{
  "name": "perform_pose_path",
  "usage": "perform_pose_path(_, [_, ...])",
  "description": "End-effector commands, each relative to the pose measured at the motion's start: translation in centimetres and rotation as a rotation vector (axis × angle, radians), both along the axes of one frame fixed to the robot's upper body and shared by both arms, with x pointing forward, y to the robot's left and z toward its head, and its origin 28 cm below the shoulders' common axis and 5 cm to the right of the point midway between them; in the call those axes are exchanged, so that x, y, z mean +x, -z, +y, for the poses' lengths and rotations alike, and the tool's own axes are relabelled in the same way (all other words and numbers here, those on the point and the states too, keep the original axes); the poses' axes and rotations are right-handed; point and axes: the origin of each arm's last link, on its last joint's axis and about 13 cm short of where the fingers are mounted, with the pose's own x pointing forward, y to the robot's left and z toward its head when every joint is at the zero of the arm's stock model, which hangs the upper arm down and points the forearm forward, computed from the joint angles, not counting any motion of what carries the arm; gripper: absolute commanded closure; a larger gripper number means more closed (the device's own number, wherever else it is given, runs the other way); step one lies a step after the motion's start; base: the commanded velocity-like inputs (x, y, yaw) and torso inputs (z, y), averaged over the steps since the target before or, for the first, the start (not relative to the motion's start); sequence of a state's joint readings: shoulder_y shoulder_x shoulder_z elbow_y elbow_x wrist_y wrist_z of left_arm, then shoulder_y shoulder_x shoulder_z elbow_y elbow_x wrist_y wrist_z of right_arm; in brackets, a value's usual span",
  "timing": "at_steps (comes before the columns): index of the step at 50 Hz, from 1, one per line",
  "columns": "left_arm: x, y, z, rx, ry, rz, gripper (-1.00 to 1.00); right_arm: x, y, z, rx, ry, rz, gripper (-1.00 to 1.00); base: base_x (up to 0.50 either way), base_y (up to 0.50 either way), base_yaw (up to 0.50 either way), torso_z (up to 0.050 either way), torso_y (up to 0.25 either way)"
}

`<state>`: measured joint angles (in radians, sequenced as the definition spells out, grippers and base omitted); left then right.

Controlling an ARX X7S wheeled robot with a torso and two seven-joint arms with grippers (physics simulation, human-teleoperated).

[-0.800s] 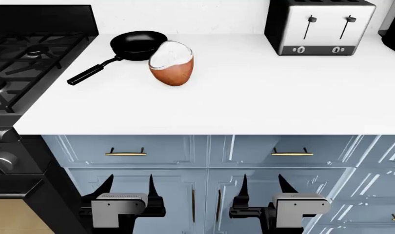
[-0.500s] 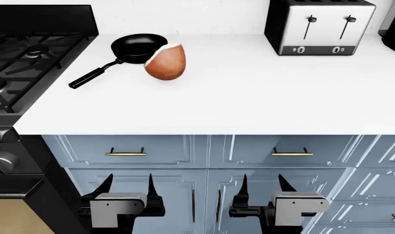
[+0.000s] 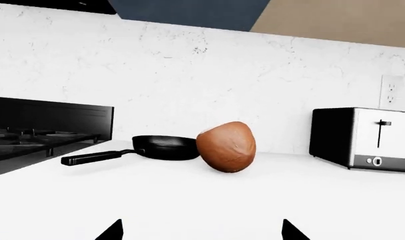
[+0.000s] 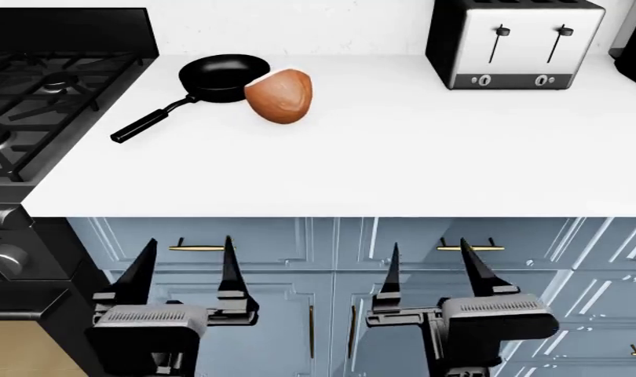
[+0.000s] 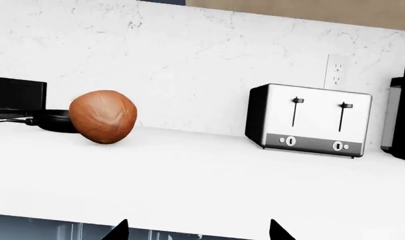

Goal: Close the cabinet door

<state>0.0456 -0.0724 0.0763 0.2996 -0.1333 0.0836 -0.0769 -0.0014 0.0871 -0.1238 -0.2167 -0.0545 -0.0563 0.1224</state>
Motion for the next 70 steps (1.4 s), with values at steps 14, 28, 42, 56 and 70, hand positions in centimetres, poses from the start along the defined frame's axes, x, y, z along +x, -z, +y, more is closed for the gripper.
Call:
perform_pose_path(14, [-2.1, -8.2, -1.4, -0.007, 0.092, -0.447, -1.0, -0.7, -8.6, 0.4, -0.047, -0.037, -0.36, -1.0, 0.0, 0.0, 0.0, 0.0, 0.0])
perform_pose_path(28, [-1.2, -13.0, -2.0, -0.037, 0.068, -0.639, -1.0, 0.4, -12.2, 0.7, -0.074, -0.091, -0.499, -1.0, 0.0, 0.0, 0.0, 0.0, 0.0])
perform_pose_path(42, [-1.0, -14.8, -1.4, -0.011, 0.039, -0.731, -1.0, 0.3, -12.6, 0.1, -0.061, -0.068, -0.515, -1.0, 0.0, 0.0, 0.0, 0.0, 0.0])
perform_pose_path(56, [-0.4, -15.0, -1.0, 0.018, 0.024, -0.742, -1.0, 0.2, -13.2, -0.2, -0.073, -0.019, -0.546, -1.0, 0.04, 0.12, 0.0, 0.0, 0.0])
perform_pose_path(70, [-0.1, -14.8, -1.0, 0.037, 0.031, -0.734, -1.0, 0.3, -13.1, -0.4, -0.05, -0.005, -0.546, -1.0, 0.18, 0.5, 0.0, 0.0, 0.0])
